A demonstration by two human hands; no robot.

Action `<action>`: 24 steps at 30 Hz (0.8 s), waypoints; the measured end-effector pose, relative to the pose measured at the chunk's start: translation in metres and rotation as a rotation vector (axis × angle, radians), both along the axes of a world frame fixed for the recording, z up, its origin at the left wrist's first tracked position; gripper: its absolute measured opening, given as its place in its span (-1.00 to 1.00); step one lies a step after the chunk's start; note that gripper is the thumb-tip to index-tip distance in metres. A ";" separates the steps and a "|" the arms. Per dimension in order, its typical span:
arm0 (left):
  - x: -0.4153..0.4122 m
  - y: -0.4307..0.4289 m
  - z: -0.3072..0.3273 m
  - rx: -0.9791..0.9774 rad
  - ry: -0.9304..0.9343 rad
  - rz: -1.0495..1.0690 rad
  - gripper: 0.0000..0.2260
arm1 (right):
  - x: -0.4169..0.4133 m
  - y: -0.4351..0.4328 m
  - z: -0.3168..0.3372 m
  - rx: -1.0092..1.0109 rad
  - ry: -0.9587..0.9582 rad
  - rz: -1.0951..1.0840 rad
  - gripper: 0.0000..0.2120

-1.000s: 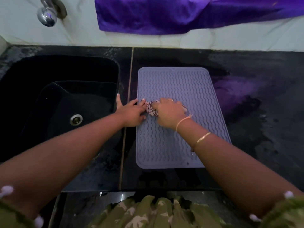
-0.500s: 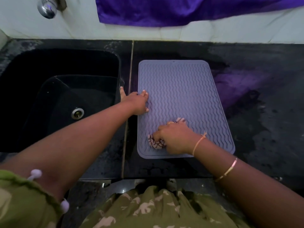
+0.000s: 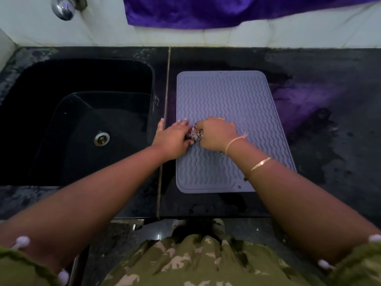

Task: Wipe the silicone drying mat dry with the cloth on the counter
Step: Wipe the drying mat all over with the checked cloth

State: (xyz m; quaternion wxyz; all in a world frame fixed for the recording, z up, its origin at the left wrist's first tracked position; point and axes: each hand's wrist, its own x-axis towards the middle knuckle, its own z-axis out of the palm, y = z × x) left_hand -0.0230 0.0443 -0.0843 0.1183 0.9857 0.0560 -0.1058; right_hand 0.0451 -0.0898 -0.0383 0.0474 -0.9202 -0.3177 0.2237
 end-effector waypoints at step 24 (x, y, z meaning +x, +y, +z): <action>0.015 0.007 0.014 0.138 0.452 -0.126 -0.18 | -0.028 -0.047 0.023 0.199 0.325 0.066 -0.65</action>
